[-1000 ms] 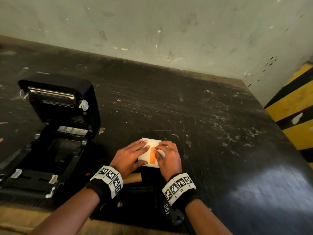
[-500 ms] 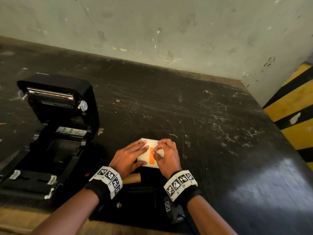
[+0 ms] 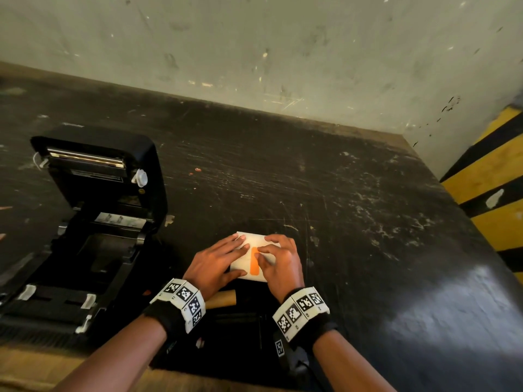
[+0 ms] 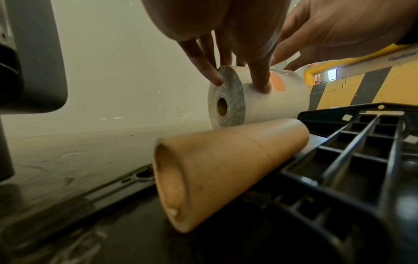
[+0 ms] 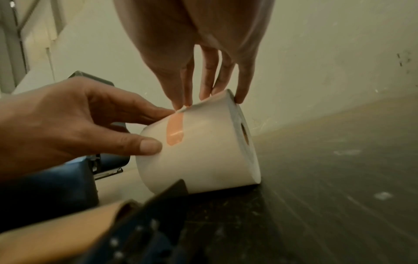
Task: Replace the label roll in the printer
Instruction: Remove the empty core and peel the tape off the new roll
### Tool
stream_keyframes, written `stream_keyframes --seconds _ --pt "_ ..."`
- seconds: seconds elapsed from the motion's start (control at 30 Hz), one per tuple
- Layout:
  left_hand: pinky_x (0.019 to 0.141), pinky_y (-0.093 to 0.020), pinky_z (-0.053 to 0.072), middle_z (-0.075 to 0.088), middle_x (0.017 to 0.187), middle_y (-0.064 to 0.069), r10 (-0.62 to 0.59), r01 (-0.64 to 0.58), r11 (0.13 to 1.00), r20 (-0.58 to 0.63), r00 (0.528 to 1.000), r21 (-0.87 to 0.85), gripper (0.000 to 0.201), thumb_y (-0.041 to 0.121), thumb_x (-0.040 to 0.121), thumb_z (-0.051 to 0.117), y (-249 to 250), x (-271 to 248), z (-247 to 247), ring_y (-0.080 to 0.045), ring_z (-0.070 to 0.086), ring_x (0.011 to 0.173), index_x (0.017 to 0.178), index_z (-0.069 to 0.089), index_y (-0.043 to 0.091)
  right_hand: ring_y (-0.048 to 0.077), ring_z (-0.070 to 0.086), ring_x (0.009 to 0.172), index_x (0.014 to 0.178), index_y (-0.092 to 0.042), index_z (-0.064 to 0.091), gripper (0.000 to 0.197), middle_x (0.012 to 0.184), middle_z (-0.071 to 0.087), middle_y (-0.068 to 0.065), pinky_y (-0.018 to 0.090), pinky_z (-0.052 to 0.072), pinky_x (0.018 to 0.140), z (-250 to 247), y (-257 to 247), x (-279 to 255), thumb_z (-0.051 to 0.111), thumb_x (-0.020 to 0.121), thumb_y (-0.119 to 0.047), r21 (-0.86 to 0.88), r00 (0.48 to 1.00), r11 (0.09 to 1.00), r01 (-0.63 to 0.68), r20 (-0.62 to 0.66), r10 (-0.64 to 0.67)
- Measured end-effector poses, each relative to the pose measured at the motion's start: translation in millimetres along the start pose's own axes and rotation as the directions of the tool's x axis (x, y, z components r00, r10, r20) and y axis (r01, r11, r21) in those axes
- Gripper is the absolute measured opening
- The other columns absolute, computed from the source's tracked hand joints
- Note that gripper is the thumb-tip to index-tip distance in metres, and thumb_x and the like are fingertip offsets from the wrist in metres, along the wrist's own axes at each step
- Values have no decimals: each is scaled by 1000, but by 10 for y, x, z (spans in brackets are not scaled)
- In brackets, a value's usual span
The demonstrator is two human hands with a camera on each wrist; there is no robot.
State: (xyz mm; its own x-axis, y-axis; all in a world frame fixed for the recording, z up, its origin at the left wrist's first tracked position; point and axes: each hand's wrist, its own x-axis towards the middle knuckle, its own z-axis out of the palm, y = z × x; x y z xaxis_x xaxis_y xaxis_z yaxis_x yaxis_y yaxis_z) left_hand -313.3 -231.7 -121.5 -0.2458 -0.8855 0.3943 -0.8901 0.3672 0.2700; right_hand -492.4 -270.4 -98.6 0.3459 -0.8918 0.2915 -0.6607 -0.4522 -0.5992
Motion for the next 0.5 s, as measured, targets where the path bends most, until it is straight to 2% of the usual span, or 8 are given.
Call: stream_keyframes --seconds 0.07,0.23,0.37,0.5 --pt "83 -37 53 58 127 -3 10 -10 1000 -2 1000 7 60 31 64 81 11 2 -12 -19 51 119 119 59 17 12 47 114 93 -13 73 12 117 59 0 28 42 96 28 -14 22 70 81 -16 44 999 999 -32 -37 34" --pt "83 -35 52 58 128 -3 9 -9 1000 -8 1000 -3 60 32 65 81 -4 -4 5 -17 50 120 119 59 17 2 41 110 85 -13 73 6 118 58 -2 16 29 91 57 -48 97 72 79 -14 115 986 982 -148 -65 156" --pt "85 -36 51 56 130 -2 -3 3 1000 1 1000 -2 58 35 70 76 -11 8 7 -17 48 122 121 57 18 14 40 124 83 -12 69 4 127 53 1 18 31 95 86 -42 133 69 81 -9 116 982 977 -181 -33 186" --pt "86 -37 51 55 131 -2 -6 6 1000 8 1000 1 56 38 71 71 -20 15 15 -17 47 123 122 56 18 19 35 129 87 -11 66 7 134 47 5 28 33 105 103 -40 145 64 84 -5 98 985 980 -174 22 172"
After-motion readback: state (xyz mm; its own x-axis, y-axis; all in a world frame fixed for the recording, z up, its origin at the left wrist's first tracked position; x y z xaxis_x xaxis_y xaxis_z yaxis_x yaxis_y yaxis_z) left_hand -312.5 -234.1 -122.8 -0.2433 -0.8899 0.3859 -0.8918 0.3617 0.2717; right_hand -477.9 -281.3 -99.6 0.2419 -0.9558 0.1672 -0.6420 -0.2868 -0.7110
